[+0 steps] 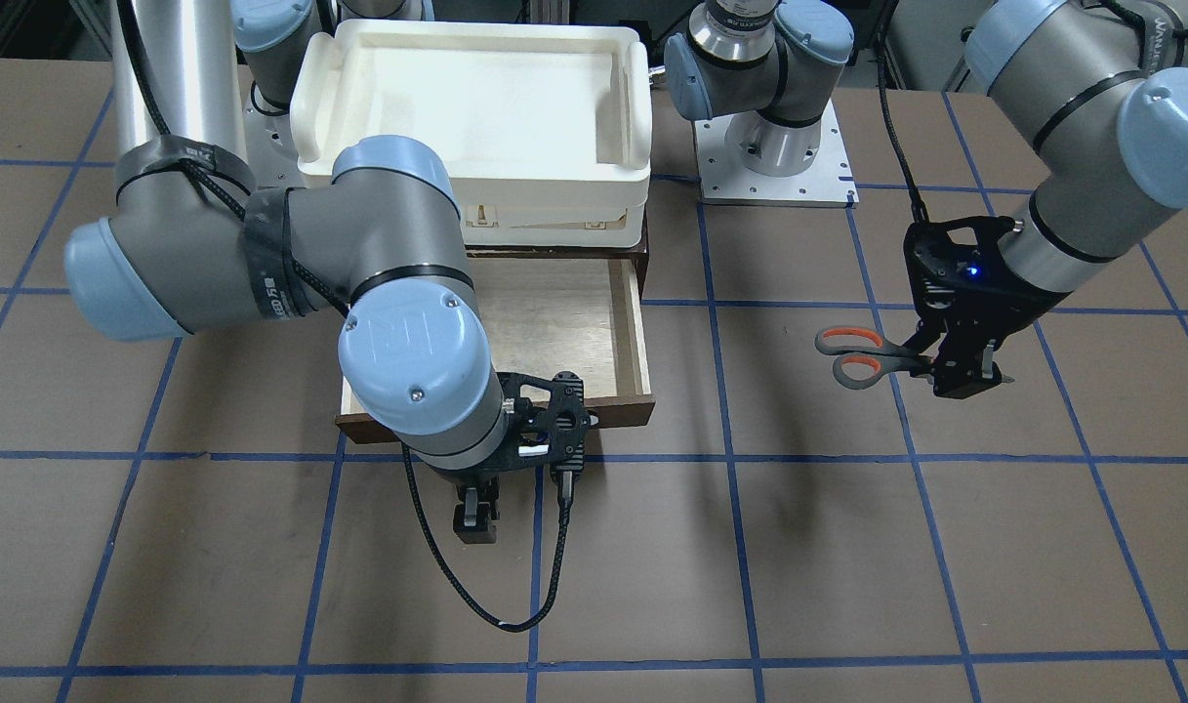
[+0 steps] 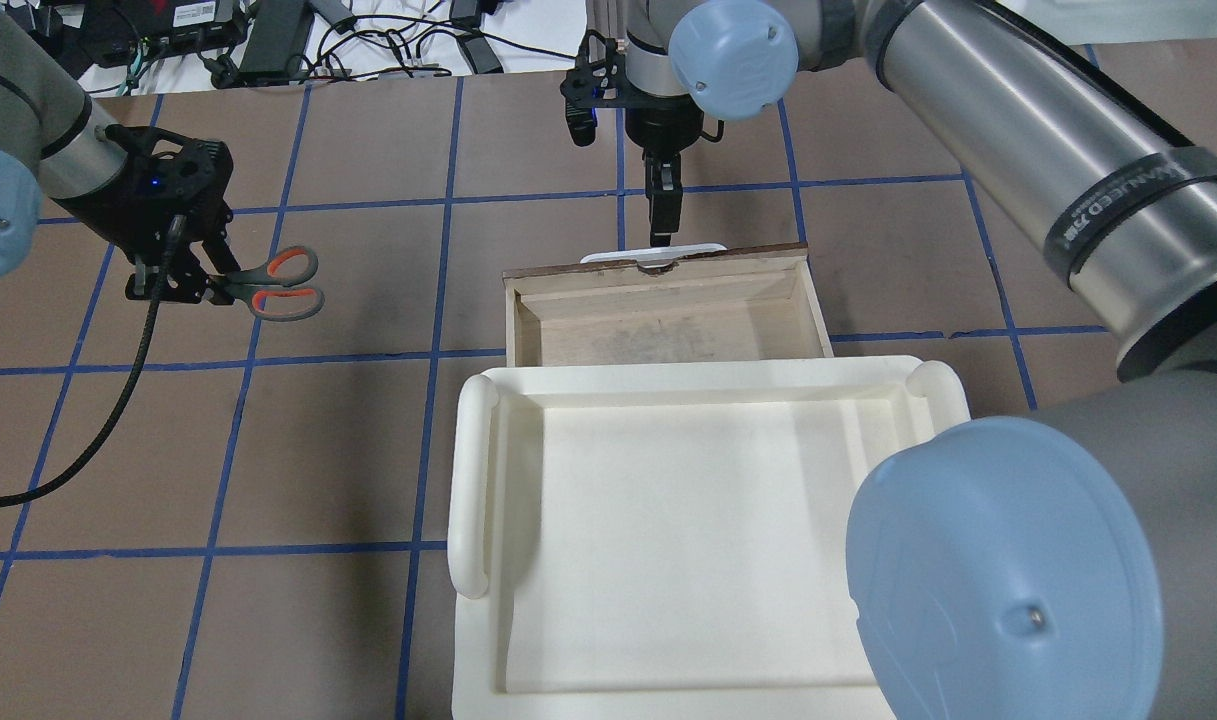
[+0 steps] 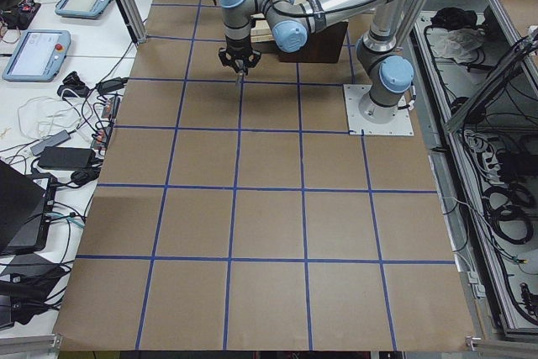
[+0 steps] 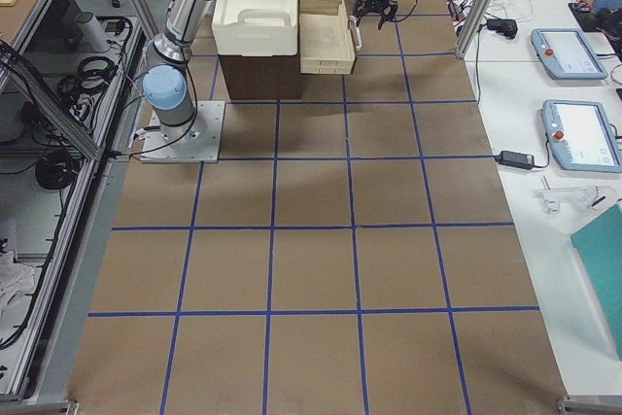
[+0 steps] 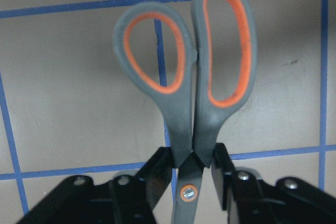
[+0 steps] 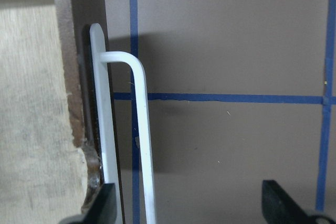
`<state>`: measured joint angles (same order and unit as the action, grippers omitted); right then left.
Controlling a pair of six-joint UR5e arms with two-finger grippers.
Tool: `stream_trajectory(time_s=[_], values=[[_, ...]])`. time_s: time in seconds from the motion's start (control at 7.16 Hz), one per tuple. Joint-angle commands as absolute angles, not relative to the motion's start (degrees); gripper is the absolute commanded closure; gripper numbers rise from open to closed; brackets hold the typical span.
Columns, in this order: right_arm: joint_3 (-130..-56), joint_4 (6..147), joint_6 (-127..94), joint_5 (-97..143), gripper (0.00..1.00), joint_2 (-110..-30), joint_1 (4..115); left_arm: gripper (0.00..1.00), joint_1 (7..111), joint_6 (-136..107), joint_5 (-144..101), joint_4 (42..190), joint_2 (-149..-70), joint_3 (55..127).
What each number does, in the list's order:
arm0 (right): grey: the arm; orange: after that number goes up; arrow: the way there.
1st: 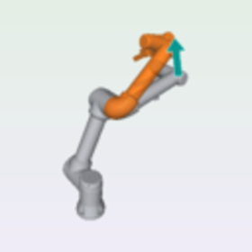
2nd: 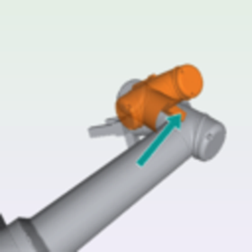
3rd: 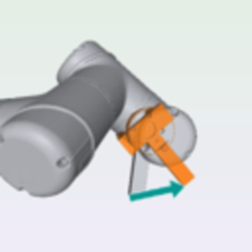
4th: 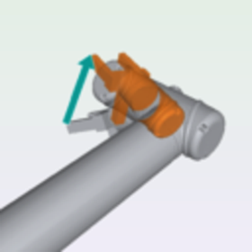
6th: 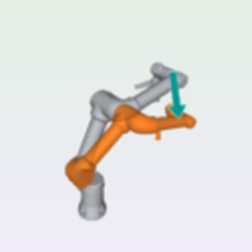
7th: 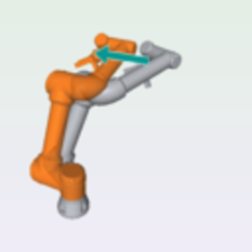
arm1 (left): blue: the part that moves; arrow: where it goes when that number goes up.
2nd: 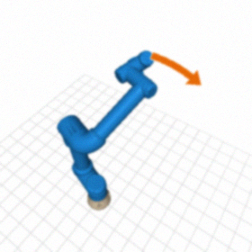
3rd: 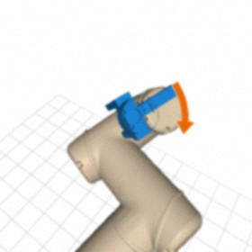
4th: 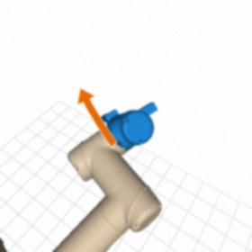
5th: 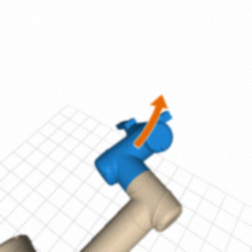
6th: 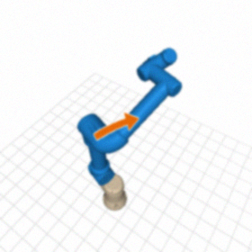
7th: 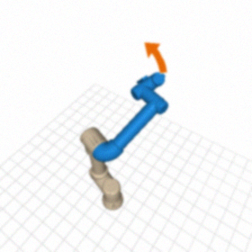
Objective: Place scissors in drawer with both arms
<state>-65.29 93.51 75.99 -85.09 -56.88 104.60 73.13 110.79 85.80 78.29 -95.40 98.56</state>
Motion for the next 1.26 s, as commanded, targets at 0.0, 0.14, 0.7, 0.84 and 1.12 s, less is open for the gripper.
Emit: stream_trajectory(time_s=[0.0,0.14,0.7,0.84,1.12], values=[[-66.0,94.13,75.41,-85.95,0.0,-63.68,104.33,1.0,78.27,102.98,84.29,83.13,-94.83,94.86],[-67.66,93.43,74.02,-86.65,0.0,-67.37,103.72,1.0,83.18,96.48,84.2,83.67,-95.1,93.18],[-82.24,92.38,61.39,-87.01,0.0,-86.98,95.99,1.0,96.13,78.61,83.94,82.88,-96.5,92.72],[-83.31,91.07,52.12,-86.84,0.0,-88.93,95.72,1.0,98.76,73.79,83.59,81.92,-97.03,92.72],[-83.5,88.17,32.45,-86.75,0.0,-89.82,95.36,1.0,103.77,65.97,82.71,80.16,-99.13,93.07]])
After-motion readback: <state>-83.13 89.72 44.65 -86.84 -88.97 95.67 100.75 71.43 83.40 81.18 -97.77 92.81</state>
